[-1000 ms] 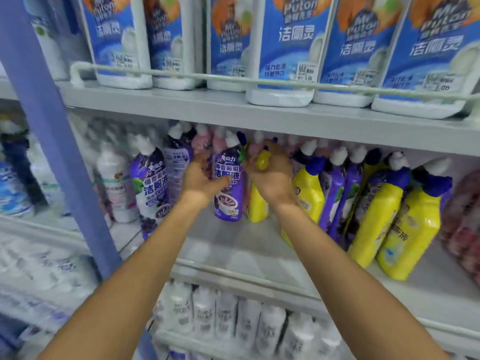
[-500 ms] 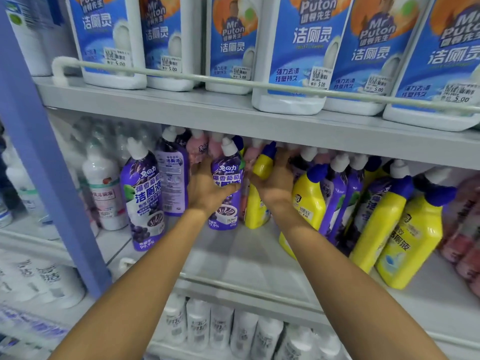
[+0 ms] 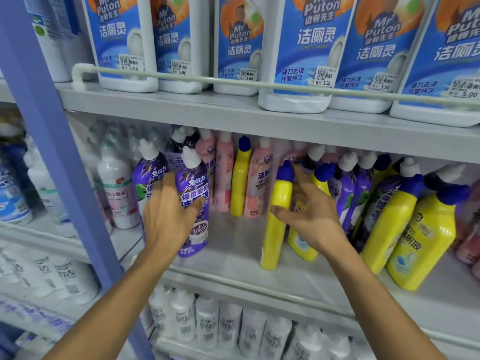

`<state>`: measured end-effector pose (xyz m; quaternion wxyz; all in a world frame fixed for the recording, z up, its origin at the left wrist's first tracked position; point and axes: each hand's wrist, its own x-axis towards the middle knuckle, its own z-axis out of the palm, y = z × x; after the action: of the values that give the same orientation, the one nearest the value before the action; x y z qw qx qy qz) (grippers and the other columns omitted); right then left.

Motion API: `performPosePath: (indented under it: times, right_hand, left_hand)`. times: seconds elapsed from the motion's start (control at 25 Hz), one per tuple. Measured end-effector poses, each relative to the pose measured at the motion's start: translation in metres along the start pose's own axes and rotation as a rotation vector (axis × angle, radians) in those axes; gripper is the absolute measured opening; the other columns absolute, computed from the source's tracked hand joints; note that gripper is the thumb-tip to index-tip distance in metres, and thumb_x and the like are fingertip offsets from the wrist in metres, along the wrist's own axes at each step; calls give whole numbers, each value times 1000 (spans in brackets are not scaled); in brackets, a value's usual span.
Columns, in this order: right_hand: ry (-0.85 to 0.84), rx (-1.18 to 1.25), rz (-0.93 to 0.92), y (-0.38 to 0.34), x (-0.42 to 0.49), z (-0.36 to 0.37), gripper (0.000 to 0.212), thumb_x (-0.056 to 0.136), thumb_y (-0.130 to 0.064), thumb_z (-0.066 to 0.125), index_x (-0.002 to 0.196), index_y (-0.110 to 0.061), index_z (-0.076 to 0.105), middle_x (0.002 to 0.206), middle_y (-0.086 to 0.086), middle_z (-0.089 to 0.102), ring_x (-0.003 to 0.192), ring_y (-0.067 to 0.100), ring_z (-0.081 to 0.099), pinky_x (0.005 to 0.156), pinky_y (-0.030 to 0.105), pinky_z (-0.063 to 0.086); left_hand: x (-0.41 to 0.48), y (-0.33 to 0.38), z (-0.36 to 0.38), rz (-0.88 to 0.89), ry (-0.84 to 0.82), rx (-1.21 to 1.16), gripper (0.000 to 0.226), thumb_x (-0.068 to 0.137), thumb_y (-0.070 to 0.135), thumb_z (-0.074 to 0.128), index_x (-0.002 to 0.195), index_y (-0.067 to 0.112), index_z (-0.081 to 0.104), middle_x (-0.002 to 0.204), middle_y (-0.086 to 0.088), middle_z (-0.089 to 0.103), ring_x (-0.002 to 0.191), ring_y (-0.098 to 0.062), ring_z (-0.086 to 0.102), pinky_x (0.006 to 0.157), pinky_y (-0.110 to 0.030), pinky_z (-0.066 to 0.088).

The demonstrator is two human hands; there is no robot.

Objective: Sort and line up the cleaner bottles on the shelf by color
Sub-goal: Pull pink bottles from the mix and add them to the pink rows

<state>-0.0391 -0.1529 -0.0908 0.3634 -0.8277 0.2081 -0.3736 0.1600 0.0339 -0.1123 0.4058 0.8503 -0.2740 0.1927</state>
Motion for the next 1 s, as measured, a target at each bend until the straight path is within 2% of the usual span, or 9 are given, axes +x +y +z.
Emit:
performPosePath:
  times: [0.2,0.32,0.4,0.56,0.64,0.72,0.8,0.88,1.0]
  right_hand:
    - [82,-71,-29,7,-28,-32,89,76,-12,86,152,-33,45,103,-32,65,97,-19,60,83,0,43]
    - [116,-55,-40,16,-29,-36,87,77,-8,86,152,-26,46,109,-52,54,103,-20,59,87,3,45]
    - [110,-1,-57,20,-29,-36,86,79,-3,84,153,-24,45,112,-56,53,106,-20,58,87,1,44]
    - [119,108,-45,27,-34,-35,75,85,-2,80,147,-28,47,120,-37,62,113,-11,60,89,16,56]
    - [180,66,-43,23,-37,-33,69,84,-9,82,145,-25,53,130,-15,62,118,-3,61,93,28,60]
    - [294,-48,-97,11,-40,-29,63,84,-11,82,141,-19,58,132,-6,59,121,8,61,97,35,59]
    - [359,-212,-253,-6,-42,-19,60,84,-12,81,139,-14,59,135,0,59,127,18,58,104,36,53]
    - [281,-370,-352,-24,-44,-3,60,85,-18,80,141,-11,57,142,7,57,136,25,50,114,34,41]
    - [278,-620,-330,-42,-42,19,62,85,-28,77,141,-13,56,144,13,52,139,36,44,121,53,29]
  left_hand:
    - [-18,-5,-19,-26,84,57,62,81,34,86,125,9,50,116,-18,59,102,-45,60,79,-52,48]
    - [-14,-14,-21,-51,112,64,60,83,32,86,119,6,47,115,-21,57,101,-47,59,77,-51,44]
    - [-7,-19,-22,-77,119,53,63,82,31,87,123,3,47,118,-23,57,105,-47,58,83,-55,45]
    - [-6,-19,-24,-114,124,33,68,81,33,88,127,4,47,124,-24,56,112,-48,57,89,-58,46]
    - [-9,-15,-24,-112,116,27,68,80,34,88,126,6,47,123,-22,56,112,-47,58,87,-57,46]
    - [-14,-11,-25,-122,105,-4,68,79,34,88,126,8,48,122,-21,57,111,-45,58,86,-55,47]
    - [-19,-3,-33,-144,117,-79,71,78,33,88,132,10,49,124,-17,59,114,-42,58,88,-49,46]
    - [-28,13,-48,-106,175,-162,77,79,30,87,142,13,47,131,-13,58,122,-35,55,94,-41,43]
    - [-41,47,-73,38,312,-274,80,83,27,86,151,16,43,143,-6,54,133,-23,53,109,-40,45]
